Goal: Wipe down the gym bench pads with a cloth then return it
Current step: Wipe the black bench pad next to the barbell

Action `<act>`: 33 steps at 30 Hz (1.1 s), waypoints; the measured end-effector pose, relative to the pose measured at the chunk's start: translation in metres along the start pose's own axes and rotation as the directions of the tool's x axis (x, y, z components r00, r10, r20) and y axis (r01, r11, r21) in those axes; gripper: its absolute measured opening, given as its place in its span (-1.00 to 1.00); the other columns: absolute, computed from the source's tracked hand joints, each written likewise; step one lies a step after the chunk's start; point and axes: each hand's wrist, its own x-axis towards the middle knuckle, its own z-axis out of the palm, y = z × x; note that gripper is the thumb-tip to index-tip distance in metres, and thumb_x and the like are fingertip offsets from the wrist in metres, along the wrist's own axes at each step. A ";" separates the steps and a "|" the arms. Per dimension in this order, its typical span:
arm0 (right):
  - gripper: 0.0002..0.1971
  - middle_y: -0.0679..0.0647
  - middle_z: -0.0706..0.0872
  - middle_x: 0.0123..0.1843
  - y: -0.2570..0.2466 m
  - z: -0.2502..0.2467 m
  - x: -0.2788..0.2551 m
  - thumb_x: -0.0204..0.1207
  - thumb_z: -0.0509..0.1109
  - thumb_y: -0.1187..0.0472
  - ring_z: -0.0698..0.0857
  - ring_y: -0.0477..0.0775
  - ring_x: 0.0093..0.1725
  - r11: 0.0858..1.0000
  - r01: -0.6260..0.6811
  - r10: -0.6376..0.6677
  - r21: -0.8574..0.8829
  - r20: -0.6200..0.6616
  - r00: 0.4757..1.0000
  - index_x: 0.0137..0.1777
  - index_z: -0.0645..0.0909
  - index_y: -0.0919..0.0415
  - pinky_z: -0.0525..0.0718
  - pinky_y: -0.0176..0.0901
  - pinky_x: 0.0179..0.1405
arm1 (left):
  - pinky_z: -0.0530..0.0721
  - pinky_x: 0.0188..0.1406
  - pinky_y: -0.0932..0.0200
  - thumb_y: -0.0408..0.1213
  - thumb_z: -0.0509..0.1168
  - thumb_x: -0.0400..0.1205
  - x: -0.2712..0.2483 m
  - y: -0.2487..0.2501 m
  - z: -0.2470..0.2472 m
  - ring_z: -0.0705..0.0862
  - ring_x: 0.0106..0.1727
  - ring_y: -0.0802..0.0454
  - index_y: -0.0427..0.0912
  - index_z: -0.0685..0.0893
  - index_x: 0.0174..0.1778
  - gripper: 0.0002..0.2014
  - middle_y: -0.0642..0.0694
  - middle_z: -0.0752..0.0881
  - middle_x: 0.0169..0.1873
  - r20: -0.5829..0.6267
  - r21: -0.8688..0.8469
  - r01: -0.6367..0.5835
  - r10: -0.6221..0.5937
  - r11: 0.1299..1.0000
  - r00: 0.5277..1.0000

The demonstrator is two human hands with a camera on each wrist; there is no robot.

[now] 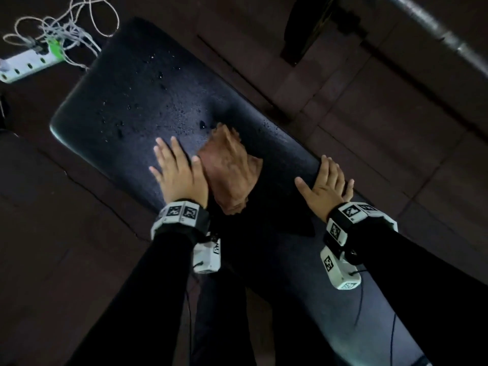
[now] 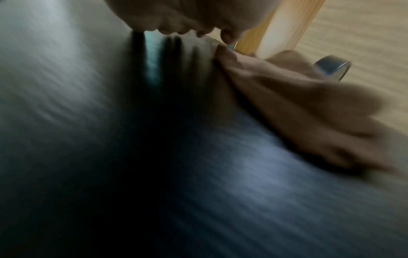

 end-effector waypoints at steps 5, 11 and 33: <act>-0.21 -0.05 -0.05 0.69 -0.007 0.004 -0.011 0.56 0.08 -0.29 -0.10 -0.05 0.65 0.999 -0.032 0.031 -0.003 -0.133 0.991 0.66 -0.15 0.02 -0.24 0.19 0.58 | -0.19 0.54 -0.41 -0.01 -0.10 0.75 0.061 -0.066 -0.037 -0.19 0.67 -0.04 -0.04 -0.10 0.68 -0.42 -0.10 -0.18 0.67 -0.002 0.175 0.032 -0.032 0.984 0.999; -0.32 0.03 -0.12 0.70 -0.064 0.011 -0.031 0.64 0.14 -0.02 -0.04 0.14 0.66 0.984 0.163 -0.179 -0.075 -0.321 0.930 0.66 -0.08 0.07 -0.12 0.19 0.57 | -0.22 0.49 -0.45 0.08 -0.09 0.73 0.096 -0.093 -0.055 -0.21 0.67 0.00 0.25 -0.16 0.64 -0.43 -0.02 -0.21 0.67 -0.031 0.132 0.024 -0.020 0.991 0.999; -0.43 -0.13 0.12 0.65 -0.176 0.047 -0.012 0.60 0.05 -0.07 0.04 0.23 0.64 0.584 0.683 -0.746 -0.438 0.043 0.665 0.62 0.14 -0.10 0.09 0.23 0.56 | -0.20 0.51 -0.49 0.15 -0.05 0.70 0.092 -0.078 -0.073 -0.30 0.66 0.00 0.24 -0.19 0.62 -0.38 0.00 -0.31 0.65 0.121 0.126 0.063 -0.079 0.990 0.989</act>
